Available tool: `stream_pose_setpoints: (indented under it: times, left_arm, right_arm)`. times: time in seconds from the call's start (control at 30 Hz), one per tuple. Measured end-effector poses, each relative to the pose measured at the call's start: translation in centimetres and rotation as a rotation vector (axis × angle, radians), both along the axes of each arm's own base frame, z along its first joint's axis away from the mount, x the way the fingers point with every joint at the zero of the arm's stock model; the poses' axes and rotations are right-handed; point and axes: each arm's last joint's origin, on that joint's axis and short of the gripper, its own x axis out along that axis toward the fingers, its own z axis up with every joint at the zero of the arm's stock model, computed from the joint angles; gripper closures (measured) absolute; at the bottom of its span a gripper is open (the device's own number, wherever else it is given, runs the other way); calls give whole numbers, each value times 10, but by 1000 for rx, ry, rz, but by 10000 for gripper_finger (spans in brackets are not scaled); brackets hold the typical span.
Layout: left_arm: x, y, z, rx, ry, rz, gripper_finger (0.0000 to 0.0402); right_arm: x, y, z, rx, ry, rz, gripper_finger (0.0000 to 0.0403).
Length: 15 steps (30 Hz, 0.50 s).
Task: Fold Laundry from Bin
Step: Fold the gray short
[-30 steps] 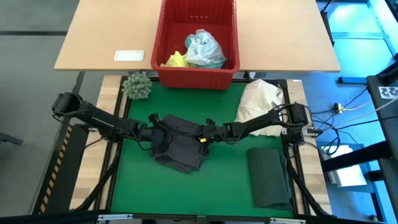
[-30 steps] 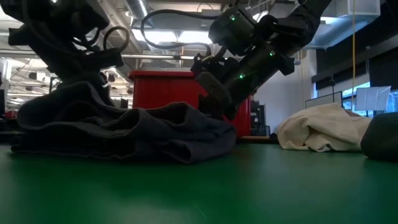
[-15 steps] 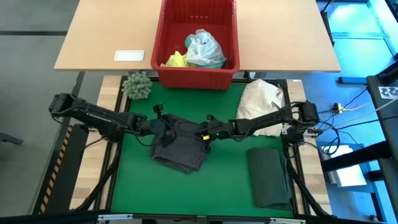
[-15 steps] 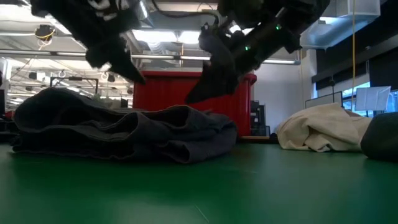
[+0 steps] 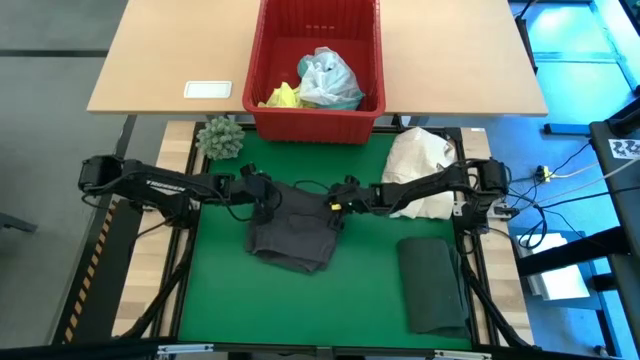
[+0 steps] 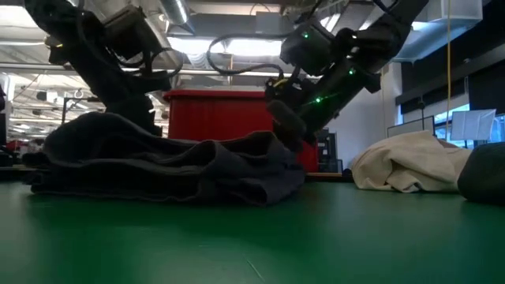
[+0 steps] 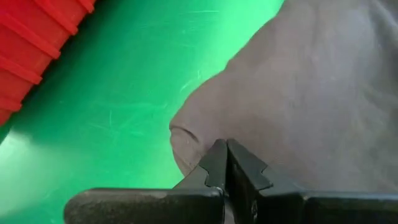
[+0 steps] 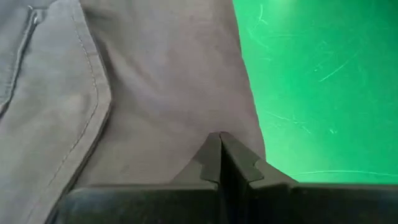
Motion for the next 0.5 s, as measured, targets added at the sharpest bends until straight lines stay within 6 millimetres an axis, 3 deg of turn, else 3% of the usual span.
stream_pose_setpoints:
  times: [0.13, 0.27, 0.4, 0.5]
  left_arm:
    - [4, -1, 12, 17, -38, -17, 401]
    - [10, -11, 43, 56, -118, -87, 401]
    - [9, -31, 63, 41, -199, -192, 401]
    - [7, -52, 61, -16, -177, -307, 401]
  right_arm:
    - [1, -1, 8, -9, -14, 20, 402]
    - [5, 2, 37, 5, -108, 55, 402]
    - [6, 20, 57, -9, -205, 121, 402]
    - [8, 45, 63, -6, -270, 194, 402]
